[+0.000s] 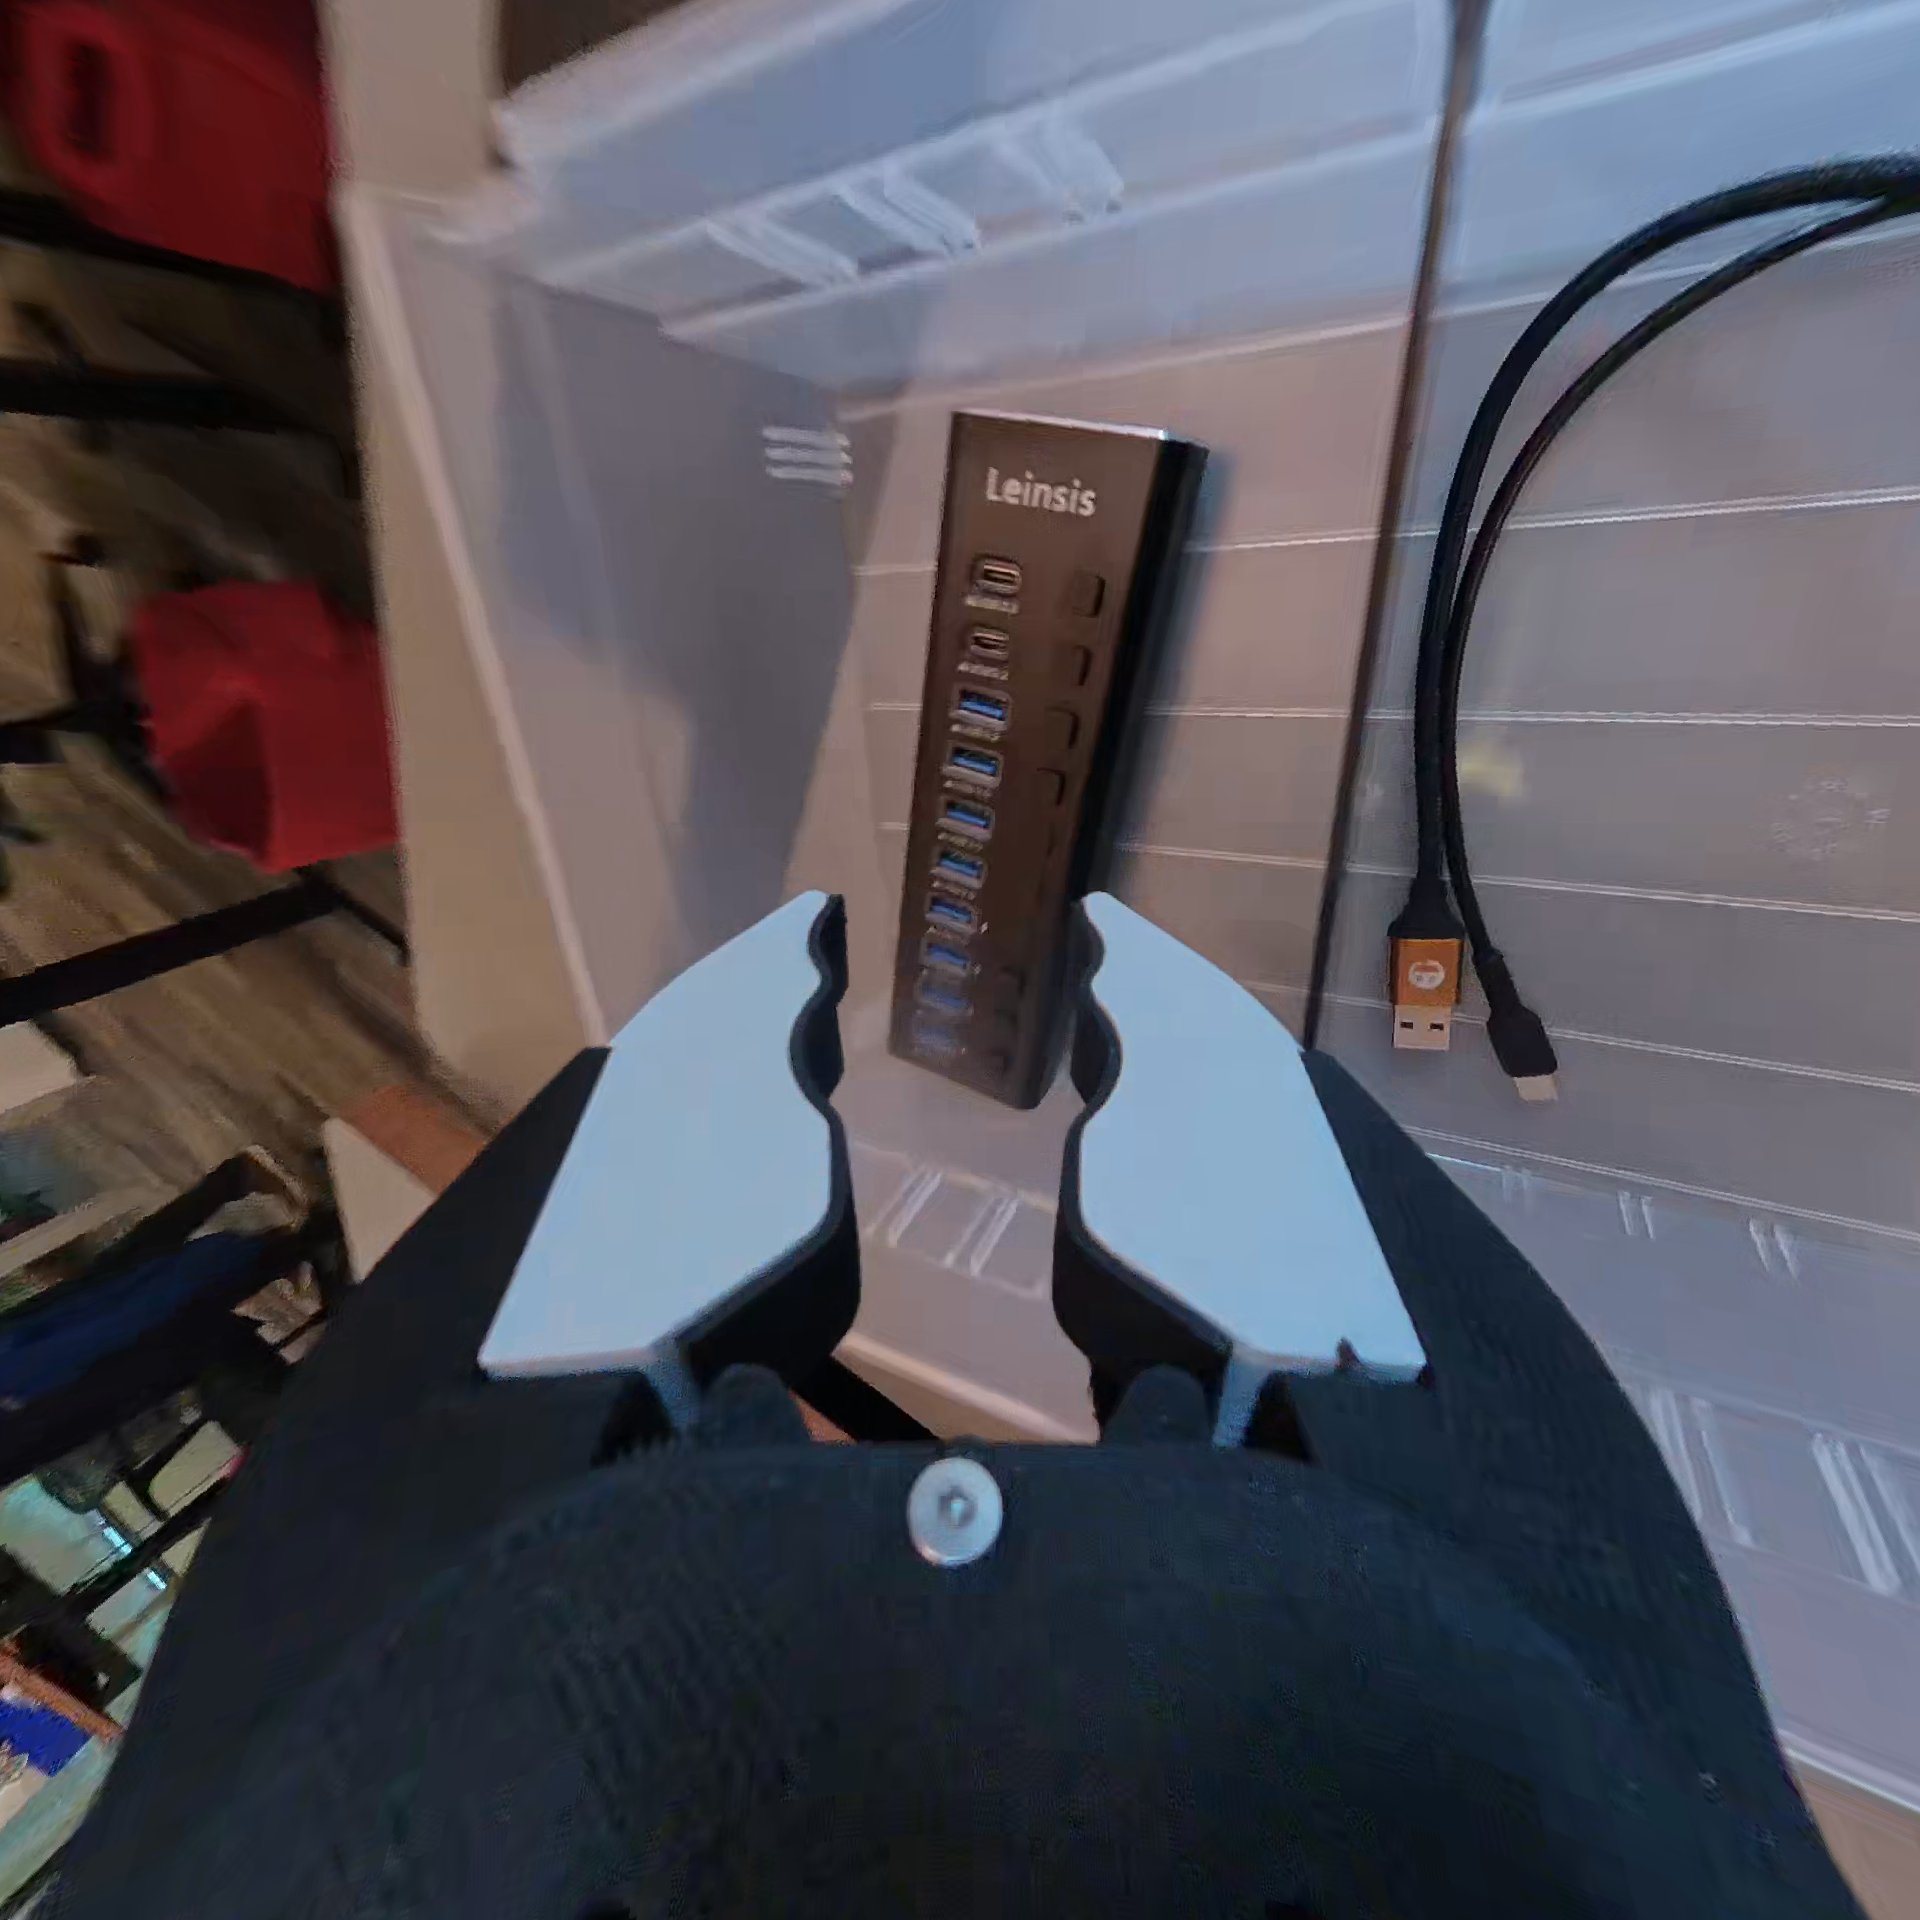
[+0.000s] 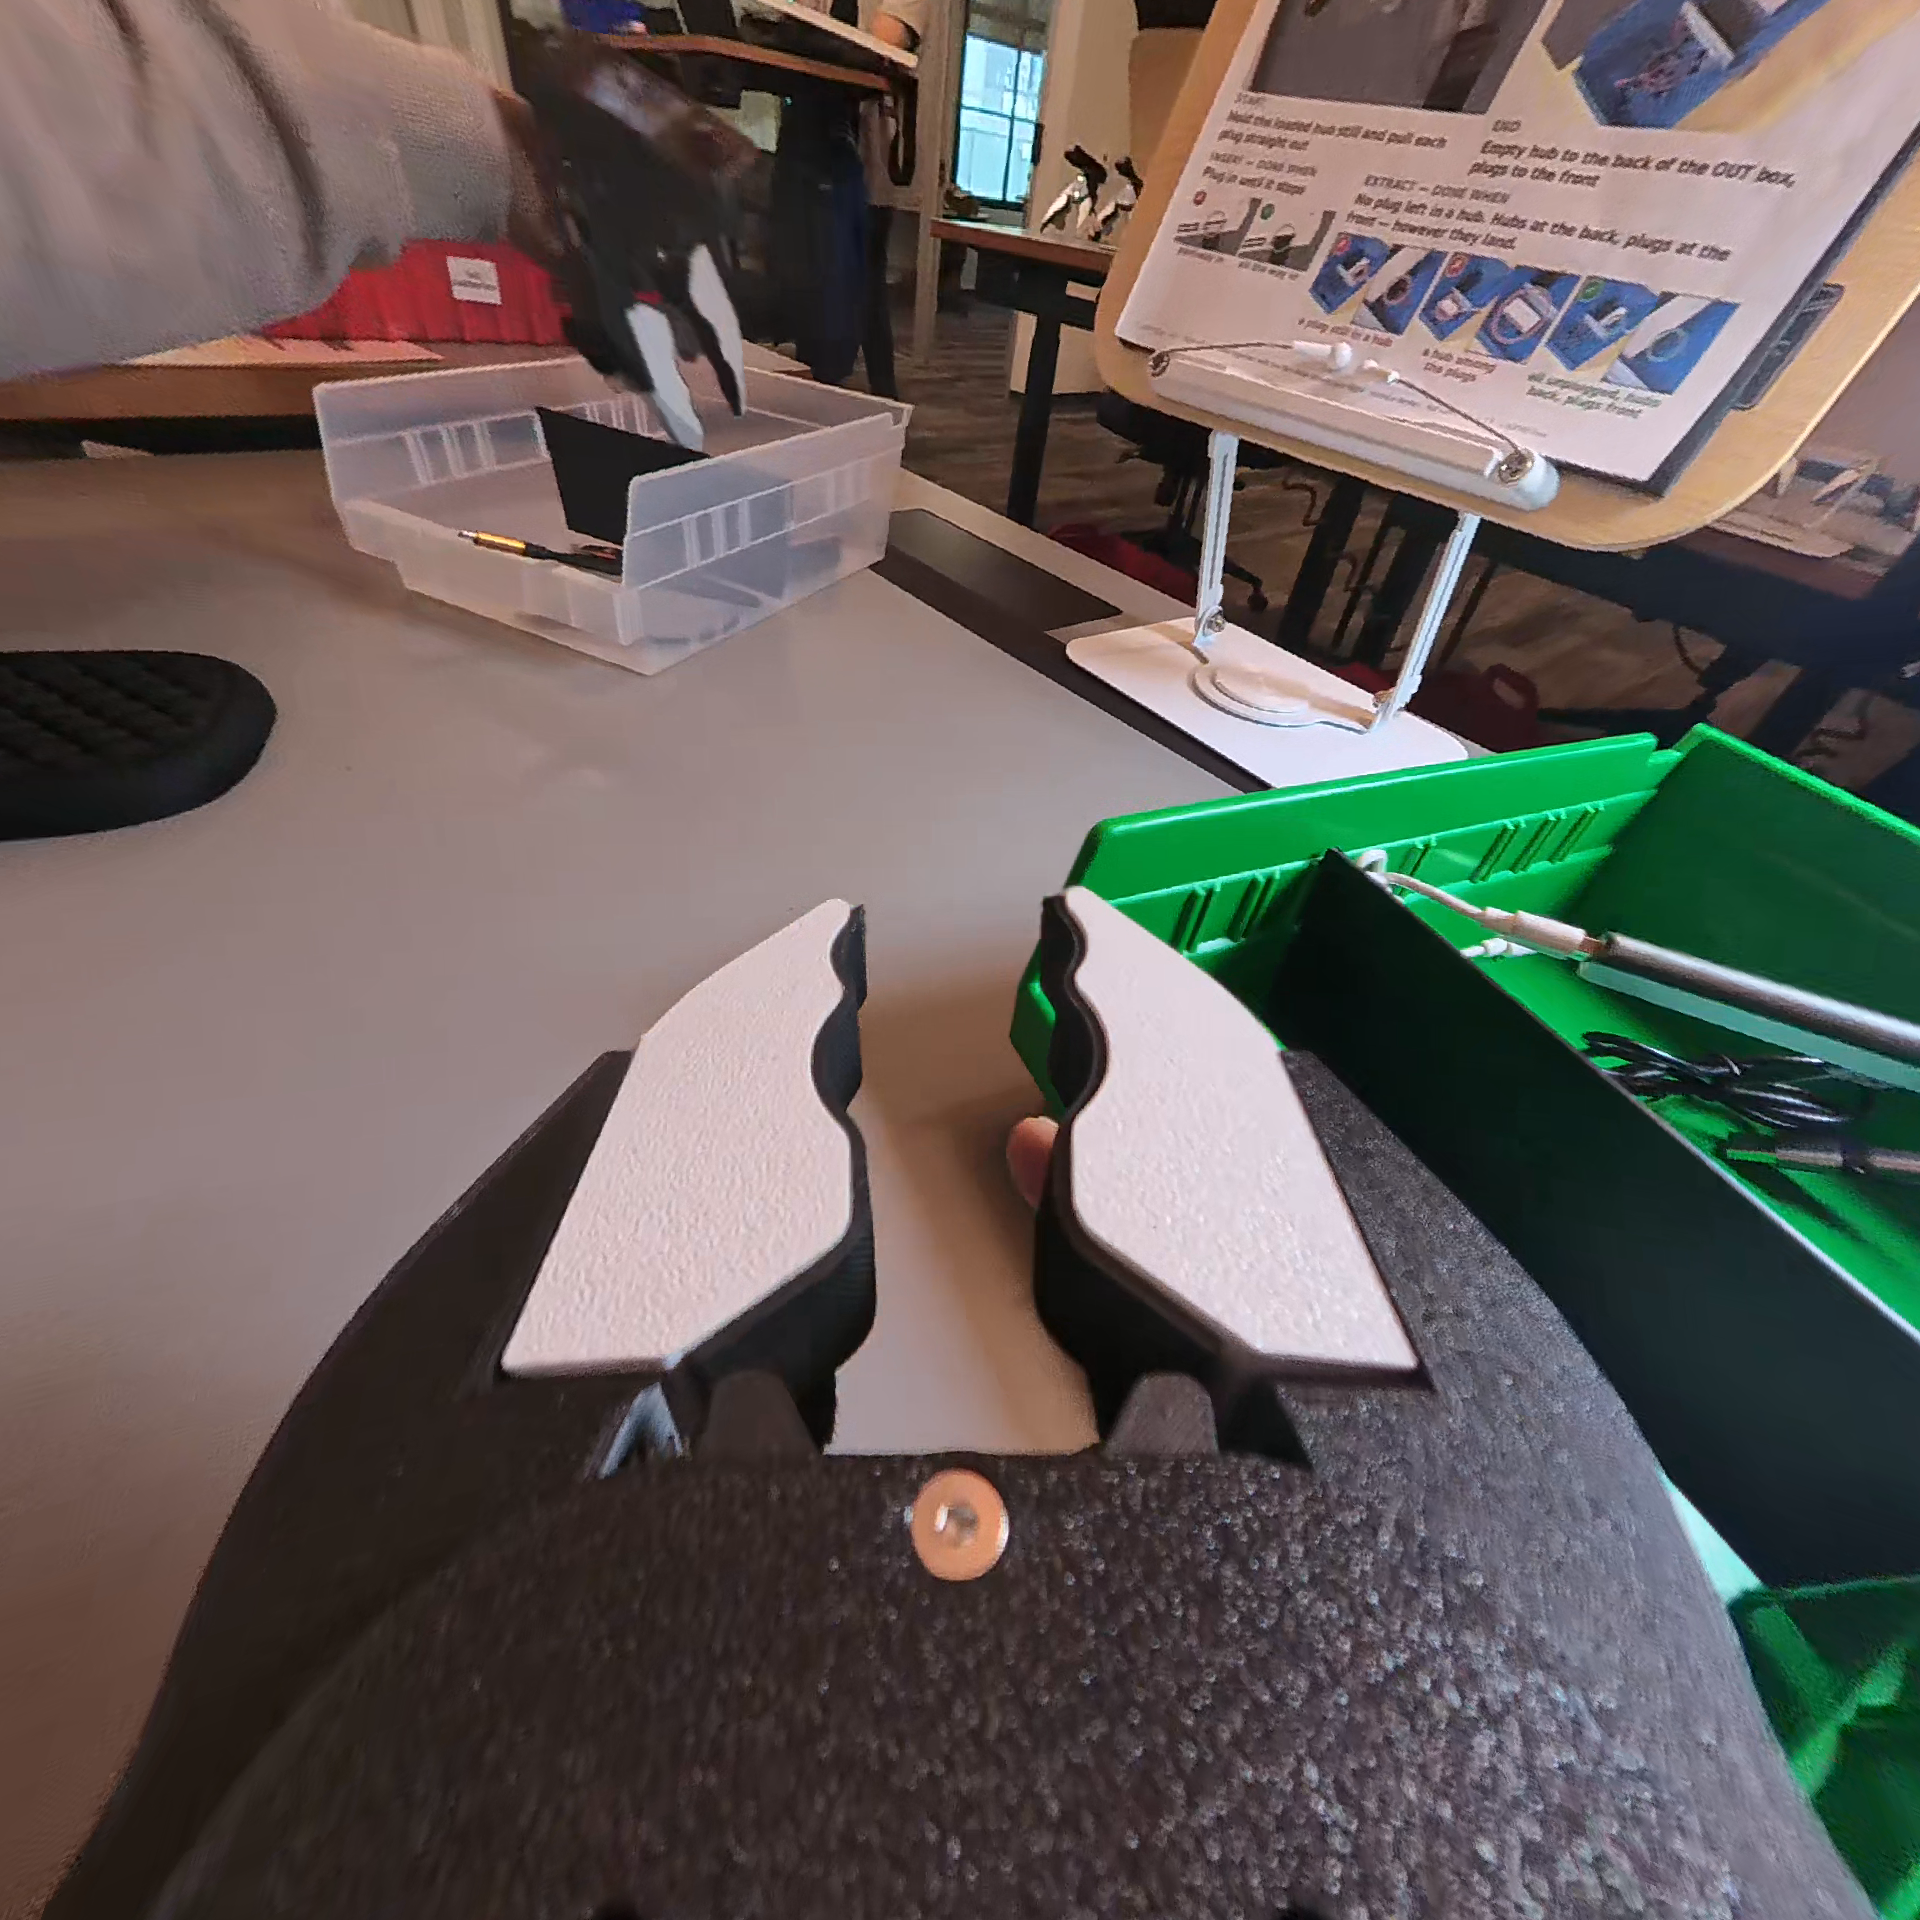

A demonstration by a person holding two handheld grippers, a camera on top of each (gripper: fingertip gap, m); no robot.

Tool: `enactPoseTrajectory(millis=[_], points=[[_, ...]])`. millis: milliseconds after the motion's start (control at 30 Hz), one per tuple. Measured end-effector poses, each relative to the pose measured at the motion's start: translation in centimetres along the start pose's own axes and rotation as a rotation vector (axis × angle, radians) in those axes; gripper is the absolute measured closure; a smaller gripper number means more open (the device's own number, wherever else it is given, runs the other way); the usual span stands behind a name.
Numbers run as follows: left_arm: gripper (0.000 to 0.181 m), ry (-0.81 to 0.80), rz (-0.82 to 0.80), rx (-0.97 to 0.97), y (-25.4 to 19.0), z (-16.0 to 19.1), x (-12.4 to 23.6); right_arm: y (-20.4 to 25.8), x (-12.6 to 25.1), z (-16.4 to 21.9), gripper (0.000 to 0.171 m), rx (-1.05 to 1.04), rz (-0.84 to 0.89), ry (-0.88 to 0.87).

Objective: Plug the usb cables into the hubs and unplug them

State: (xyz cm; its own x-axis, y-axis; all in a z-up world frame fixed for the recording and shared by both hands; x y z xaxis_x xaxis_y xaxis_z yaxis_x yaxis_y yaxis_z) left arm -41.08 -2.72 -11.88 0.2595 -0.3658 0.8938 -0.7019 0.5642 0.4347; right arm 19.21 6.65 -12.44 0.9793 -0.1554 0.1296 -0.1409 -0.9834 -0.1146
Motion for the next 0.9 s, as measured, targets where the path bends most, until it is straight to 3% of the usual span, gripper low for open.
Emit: enactPoseTrajectory(millis=[33, 233, 400, 533, 700, 800, 900], points=[[0.136, 0.032, 0.059, -0.013, 0.1, -0.3, -1.2, 0.1, 0.0, 0.2, 0.139, 0.006, -0.008, 0.004], [0.115, 0.177, 0.287, -0.067, 0.3, -0.6, -6.4, -0.3, 0.0, 1.2, 0.139, -0.029, -0.063, -0.002], [0.123, 0.143, 0.331, -0.052, 0.9, 0.0, -7.6, -0.6, -1.0, 1.4, 0.139, -0.055, -0.088, 0.003], [0.123, 0.084, 0.265, -0.035, 0.9, 0.4, -6.9, 0.0, -1.0, 1.5, 0.139, -0.022, -0.103, 0.016], [0.124, -0.128, 0.140, 0.041, 1.5, 0.4, -1.1, 0.3, -0.8, 1.3, 0.139, -0.034, -0.104, -0.001], [0.124, -0.332, 0.033, 0.050, 0.6, -0.9, 5.1, 0.8, -0.9, 0.9, 0.139, -0.018, -0.109, -0.010], [0.124, -0.613, -0.002, 0.048, -3.3, -4.1, 11.6, 1.7, -1.6, 0.5, 0.138, 0.007, -0.114, -0.001]])
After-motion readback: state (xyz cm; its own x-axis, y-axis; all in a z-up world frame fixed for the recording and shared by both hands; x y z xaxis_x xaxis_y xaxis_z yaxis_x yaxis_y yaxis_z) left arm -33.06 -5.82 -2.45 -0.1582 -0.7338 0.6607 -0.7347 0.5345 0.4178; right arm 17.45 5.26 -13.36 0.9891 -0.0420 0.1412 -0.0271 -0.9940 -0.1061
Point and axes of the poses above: each gripper's, where its closed fingertips meet, x back along the fingers, z out of its underside, y = z × x across the jaws, the point moved 8 cm from there along x, back along the fingers, and after that the axes turned 3 degrees about -y, right-handed, at the moved point
